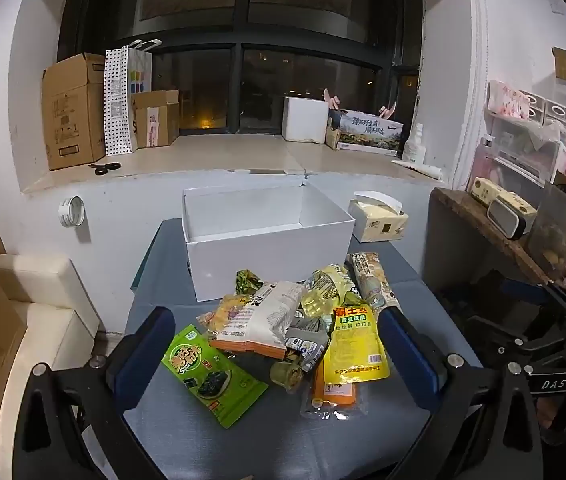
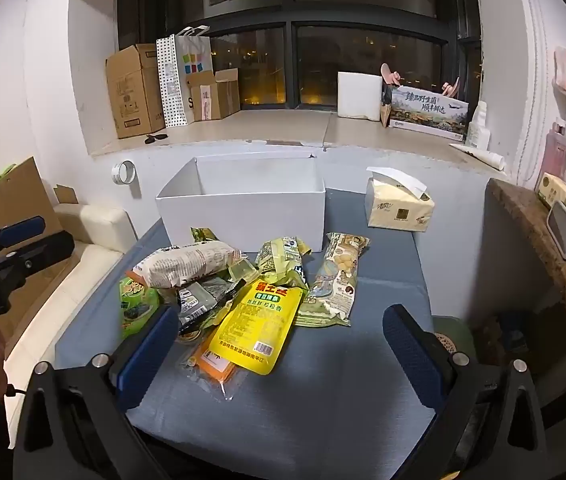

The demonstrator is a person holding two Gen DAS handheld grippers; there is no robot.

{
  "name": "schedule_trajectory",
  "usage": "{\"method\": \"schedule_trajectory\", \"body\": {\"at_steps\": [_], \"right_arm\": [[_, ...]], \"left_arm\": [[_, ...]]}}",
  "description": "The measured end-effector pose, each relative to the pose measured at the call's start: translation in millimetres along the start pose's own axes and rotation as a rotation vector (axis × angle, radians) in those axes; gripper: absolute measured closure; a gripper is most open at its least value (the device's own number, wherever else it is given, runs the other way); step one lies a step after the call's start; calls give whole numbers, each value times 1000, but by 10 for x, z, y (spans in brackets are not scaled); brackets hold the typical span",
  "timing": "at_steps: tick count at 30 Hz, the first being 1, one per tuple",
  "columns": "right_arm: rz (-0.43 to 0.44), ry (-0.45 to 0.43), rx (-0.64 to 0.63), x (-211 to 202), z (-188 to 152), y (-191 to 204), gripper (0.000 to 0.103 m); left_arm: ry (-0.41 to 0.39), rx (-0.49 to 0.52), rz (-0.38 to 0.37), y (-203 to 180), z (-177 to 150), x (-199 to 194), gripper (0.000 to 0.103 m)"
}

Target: Organize snacks

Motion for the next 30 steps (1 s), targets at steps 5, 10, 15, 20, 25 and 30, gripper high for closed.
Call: {"method": "schedule_trajectory", "body": {"at_steps": [5, 10, 15, 20, 25, 30], "right_arm": [[17, -13, 6, -29, 24, 22, 0], [26, -12, 29, -37, 75, 22, 0], [29, -13, 39, -43, 69, -1, 0], [34, -15, 29, -60, 62, 13, 0], [31, -14, 30, -47, 48, 10, 0], [37, -13, 29, -44, 50, 12, 0]], "left_arm": [[-29, -16, -16, -36, 2, -33, 0], [-18, -27, -33, 29, 8, -58, 0], [-11, -25, -25, 35, -6, -40, 0], [-4, -38, -29, 51, -14, -31, 0], [-7, -33, -19, 65, -6, -46, 0], [-6, -33, -35, 58, 3, -51, 0]]}}
Point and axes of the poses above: each gripper's, at about its wrist camera, not at the fingertips, and x roughly the way its jaws point, y to its left, z to its top, the point moved 4 cm from there along x, roughly the way its jaws point, and after that the axes turned 9 degrees about -y, right-handed, at the moved point
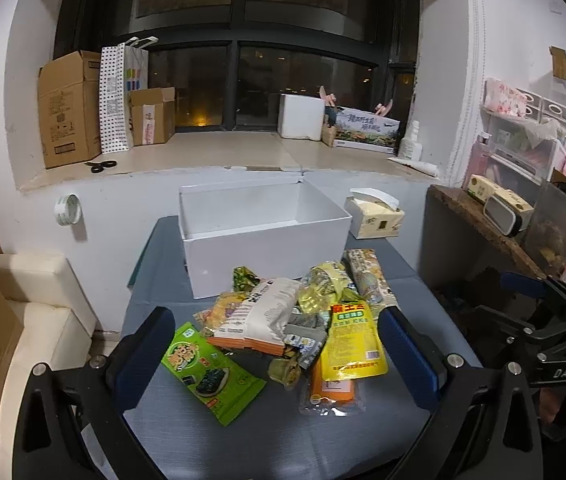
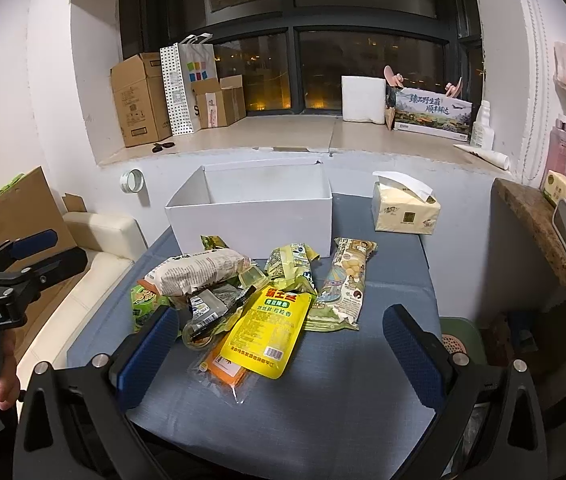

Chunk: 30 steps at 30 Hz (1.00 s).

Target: Organize snacks

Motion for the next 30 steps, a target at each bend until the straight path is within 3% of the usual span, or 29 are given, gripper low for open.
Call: {"method": "schedule_trajectory", "body": {"at_steps": [30], "right_arm": [[28, 1, 7, -2, -25, 30, 0]], "left_arm": [[17, 11, 2, -20, -43, 48, 0]]}}
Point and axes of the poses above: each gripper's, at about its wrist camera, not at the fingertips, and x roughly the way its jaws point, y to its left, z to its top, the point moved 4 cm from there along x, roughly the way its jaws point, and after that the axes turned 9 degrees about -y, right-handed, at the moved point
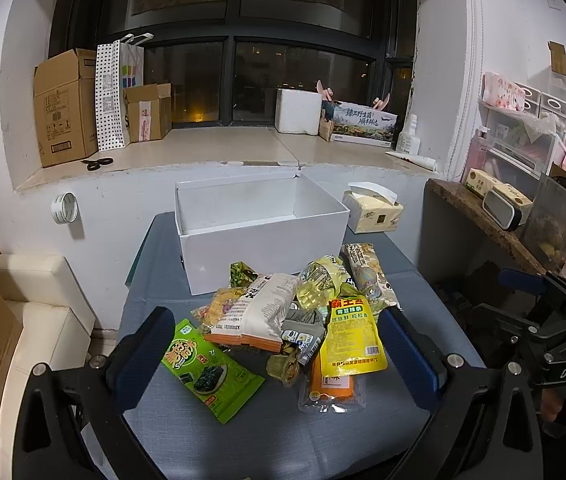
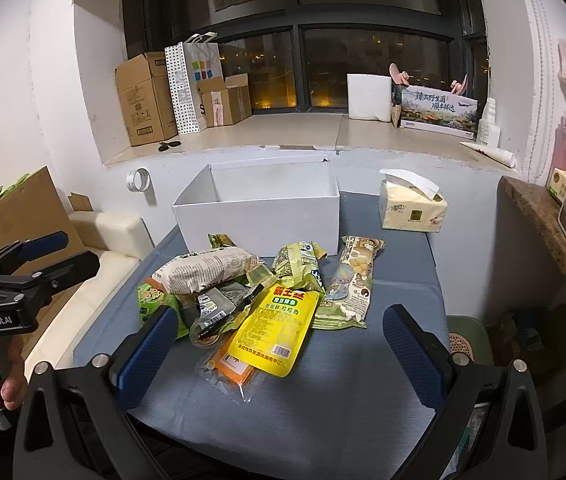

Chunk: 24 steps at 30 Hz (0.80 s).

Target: Organize snacks

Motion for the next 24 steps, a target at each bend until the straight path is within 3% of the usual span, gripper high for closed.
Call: {"method": "schedule_trajectory", "body": {"at_steps": [24], "right_arm": [[-2, 14, 3, 13, -8, -1, 0]], "left_arm": [[39, -39, -9, 53, -27, 87, 0]]}}
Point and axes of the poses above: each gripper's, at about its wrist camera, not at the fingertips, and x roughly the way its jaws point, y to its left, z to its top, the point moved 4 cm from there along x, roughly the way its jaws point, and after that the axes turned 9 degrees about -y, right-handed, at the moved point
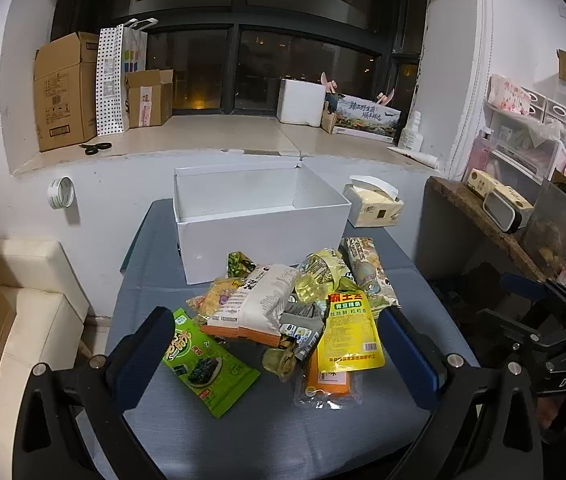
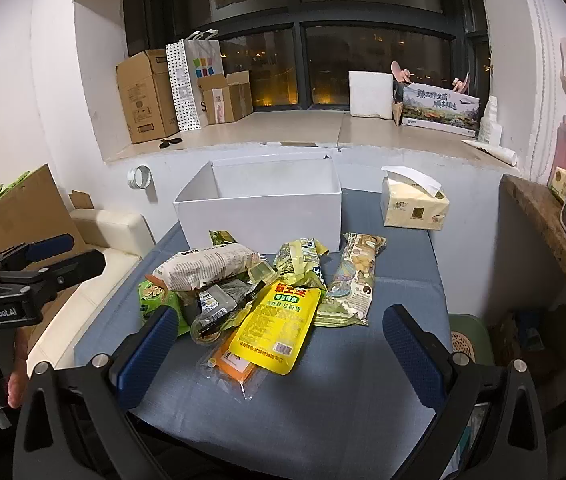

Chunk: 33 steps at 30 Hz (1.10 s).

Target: Organize snacks

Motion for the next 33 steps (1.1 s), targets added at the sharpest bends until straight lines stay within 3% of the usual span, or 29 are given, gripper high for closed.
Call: {"method": "schedule_trajectory", "body": {"at_steps": [9, 15, 17, 24, 27, 33], "right_arm": [[6, 7, 1, 14, -15, 13, 0], [9, 16, -1, 34, -39, 31, 0], [8, 18, -2, 47, -49, 32, 0], [4, 30, 7, 78, -85, 7, 0], [4, 33, 9, 84, -95, -1, 0], [1, 37, 13, 106, -111, -20, 0]], "left_arm": [[45, 20, 3, 33, -26, 207, 0], [239, 35, -32, 153, -174, 940, 0], [320, 68, -5, 180, -254, 1229, 0], [401, 77, -22, 166, -335, 1789, 2], [448, 156, 17, 72, -397, 1900, 46], [409, 181, 20, 25, -339, 1750, 59]]}}
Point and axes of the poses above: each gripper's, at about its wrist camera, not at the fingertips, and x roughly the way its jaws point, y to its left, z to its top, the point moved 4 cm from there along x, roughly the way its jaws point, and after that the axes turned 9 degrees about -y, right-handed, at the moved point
